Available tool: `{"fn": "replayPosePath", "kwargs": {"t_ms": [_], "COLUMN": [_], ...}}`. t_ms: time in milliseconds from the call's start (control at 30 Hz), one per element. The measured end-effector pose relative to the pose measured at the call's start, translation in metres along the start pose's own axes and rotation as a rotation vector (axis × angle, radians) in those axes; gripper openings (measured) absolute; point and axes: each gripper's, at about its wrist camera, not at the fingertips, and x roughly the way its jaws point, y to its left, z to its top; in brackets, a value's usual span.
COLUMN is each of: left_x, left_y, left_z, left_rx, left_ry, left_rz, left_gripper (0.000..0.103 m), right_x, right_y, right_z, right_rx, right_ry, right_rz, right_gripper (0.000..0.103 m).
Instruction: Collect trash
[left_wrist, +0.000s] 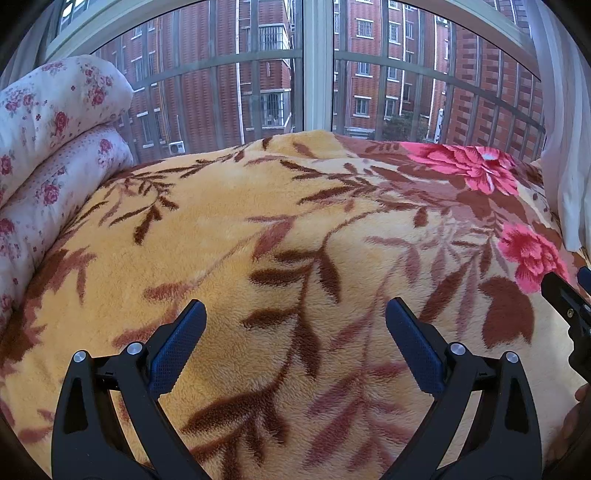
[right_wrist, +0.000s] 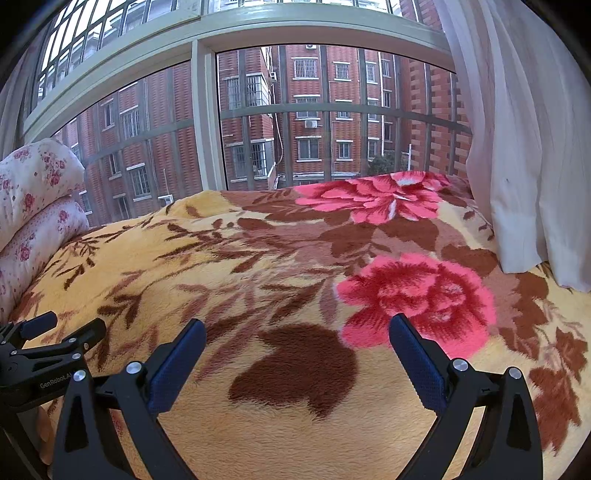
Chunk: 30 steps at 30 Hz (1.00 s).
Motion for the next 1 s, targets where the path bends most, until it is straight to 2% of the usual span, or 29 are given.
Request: {"fn": "replayPosePath", "kwargs": {"t_ms": [333,667,800,1000], "left_x": [0.0015,-0.0043,-0.002,-0.0004], "left_y": [-0.0007,0.0017,0.0019,0.0038], "left_z": [-0.001,-0.0004,0.0002,-0.0002], "left_rx": [-0.007,-0.011,-0.012,-0.021], "left_ry": [0.005,-0.038,-0.024,-0.007], "left_rz": [-0.005,-0.019,0.004,-0.016], "left_gripper": [0.095,0.095,0.095,0.095], "right_x": [0.0003,0.0015,0.0022,0.0023], "right_y": [-0.0004,-0.0007,-0.001,-0.0017], "right_z": [-0.0007,-0.0015,-0.0019,-0.0025], "right_rx": [0.004,0.009,0.014,0.02], "right_ry": [0.003,0.013,0.021,0.025], "right_rz": [-0.002,-0.008,-0.012,-0.015], "right_gripper": [0.098,0.098,0.098,0.098]}}
